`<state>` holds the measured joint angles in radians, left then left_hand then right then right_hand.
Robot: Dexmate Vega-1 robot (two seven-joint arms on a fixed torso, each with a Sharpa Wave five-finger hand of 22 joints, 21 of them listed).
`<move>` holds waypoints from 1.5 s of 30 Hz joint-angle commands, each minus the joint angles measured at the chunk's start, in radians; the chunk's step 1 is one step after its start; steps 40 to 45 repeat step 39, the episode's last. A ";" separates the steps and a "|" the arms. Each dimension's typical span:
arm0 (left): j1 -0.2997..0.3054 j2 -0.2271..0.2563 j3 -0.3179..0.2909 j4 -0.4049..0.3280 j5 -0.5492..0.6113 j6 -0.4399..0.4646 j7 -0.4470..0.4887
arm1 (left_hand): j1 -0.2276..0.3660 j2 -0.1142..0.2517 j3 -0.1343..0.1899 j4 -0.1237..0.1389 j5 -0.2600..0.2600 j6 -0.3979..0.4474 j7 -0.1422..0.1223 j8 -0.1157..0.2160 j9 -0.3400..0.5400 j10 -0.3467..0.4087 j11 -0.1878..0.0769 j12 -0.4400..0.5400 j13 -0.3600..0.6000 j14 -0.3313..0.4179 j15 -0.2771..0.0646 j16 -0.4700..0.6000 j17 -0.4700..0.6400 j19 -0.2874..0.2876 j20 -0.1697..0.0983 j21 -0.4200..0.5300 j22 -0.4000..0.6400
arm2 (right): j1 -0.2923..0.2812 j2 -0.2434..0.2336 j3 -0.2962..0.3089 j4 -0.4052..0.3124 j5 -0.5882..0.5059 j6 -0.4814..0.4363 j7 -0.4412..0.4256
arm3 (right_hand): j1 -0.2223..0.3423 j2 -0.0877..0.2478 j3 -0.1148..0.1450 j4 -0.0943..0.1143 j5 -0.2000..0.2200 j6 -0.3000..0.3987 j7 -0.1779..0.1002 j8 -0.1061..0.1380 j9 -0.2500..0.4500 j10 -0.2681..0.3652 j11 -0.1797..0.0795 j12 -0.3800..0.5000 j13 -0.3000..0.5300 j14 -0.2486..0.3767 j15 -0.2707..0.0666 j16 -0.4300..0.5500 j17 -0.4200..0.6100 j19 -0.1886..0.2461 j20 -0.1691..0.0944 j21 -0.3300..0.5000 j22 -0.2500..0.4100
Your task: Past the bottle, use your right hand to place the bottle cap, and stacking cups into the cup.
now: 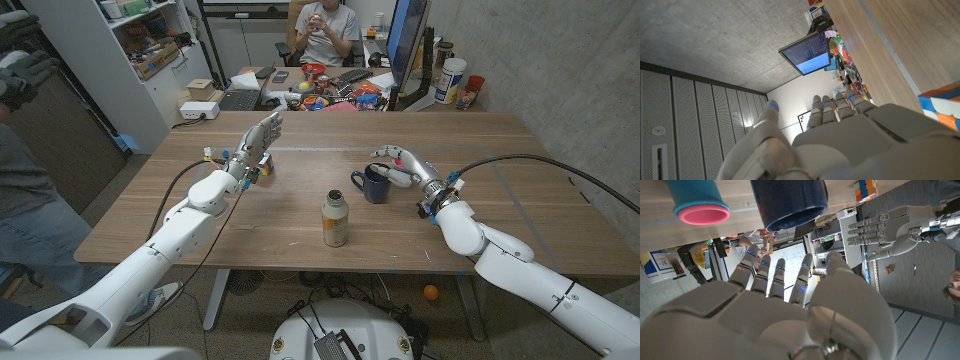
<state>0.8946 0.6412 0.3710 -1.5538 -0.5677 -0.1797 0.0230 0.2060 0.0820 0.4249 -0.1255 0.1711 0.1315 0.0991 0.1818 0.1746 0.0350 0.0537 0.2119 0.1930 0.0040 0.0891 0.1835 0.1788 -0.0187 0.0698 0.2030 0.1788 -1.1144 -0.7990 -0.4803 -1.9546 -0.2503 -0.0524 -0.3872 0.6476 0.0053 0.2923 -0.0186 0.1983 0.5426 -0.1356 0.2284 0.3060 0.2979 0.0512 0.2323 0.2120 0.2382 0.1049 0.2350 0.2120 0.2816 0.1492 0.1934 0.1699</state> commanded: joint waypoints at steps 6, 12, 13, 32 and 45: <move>0.036 0.033 -0.027 0.000 -0.018 -0.042 -0.034 | 0.007 0.011 0.009 -0.003 0.005 -0.024 -0.016 -0.003 0.006 0.006 -0.006 0.000 0.004 0.007 -0.003 0.006 0.003 0.001 0.014 0.000 0.004 | 0.002 0.081 0.033 0.056 0.077 0.131 -0.044 | -0.078 -0.014 -0.037 0.031 0.024 -0.129 0.043 -0.048 -0.018 -0.003 0.020 -0.013 0.001 -0.018 -0.028 -0.009 0.006 -0.010 -0.066 0.000 0.005; 0.049 0.053 -0.039 0.003 -0.028 -0.059 -0.063 | 0.008 0.012 0.009 -0.003 0.004 -0.020 -0.015 -0.001 0.006 0.006 -0.006 0.000 0.004 0.007 -0.005 0.006 0.003 0.001 0.014 0.000 0.004 | 0.007 0.111 0.047 0.069 0.115 0.153 -0.049 | -0.109 -0.006 -0.046 0.047 0.027 -0.160 0.054 -0.051 -0.024 -0.014 0.031 -0.019 0.000 -0.029 -0.023 -0.013 0.008 -0.013 -0.070 0.000 0.005; 0.052 0.058 -0.041 0.003 -0.029 -0.062 -0.067 | 0.008 0.012 0.009 -0.004 0.004 -0.020 -0.015 0.000 0.006 0.006 -0.007 0.000 0.004 0.007 -0.005 0.006 0.003 0.001 0.015 0.000 0.004 | 0.008 0.115 0.050 0.074 0.127 0.162 -0.046 | -0.111 -0.005 -0.047 0.048 0.027 -0.162 0.055 -0.051 -0.024 -0.014 0.031 -0.020 0.000 -0.029 -0.023 -0.013 0.009 -0.013 -0.071 0.000 0.005; 0.055 0.137 -0.084 0.047 -0.018 -0.171 -0.181 | 0.008 0.008 0.009 -0.005 0.003 -0.013 -0.016 0.004 0.006 0.009 -0.015 0.001 0.004 0.006 -0.010 0.005 0.003 -0.002 0.013 -0.002 0.004 | 0.068 0.237 0.035 0.134 0.131 0.254 -0.103 | -0.206 0.000 -0.083 0.094 0.027 -0.220 0.103 -0.047 -0.043 -0.009 0.069 -0.022 -0.004 -0.021 -0.024 -0.009 0.013 0.025 -0.074 0.014 0.005; 0.089 0.165 -0.121 0.024 -0.040 -0.213 -0.203 | 0.008 0.007 0.008 -0.005 0.003 -0.010 -0.014 0.005 0.006 0.009 -0.014 0.000 0.004 0.006 -0.010 0.005 0.003 -0.003 0.012 -0.002 0.004 | 0.096 0.267 0.004 0.127 0.100 0.233 -0.101 | -0.215 -0.001 -0.087 0.097 0.028 -0.223 0.104 -0.045 -0.047 -0.009 0.065 -0.023 -0.005 -0.022 -0.022 -0.010 0.013 0.026 -0.070 0.013 0.005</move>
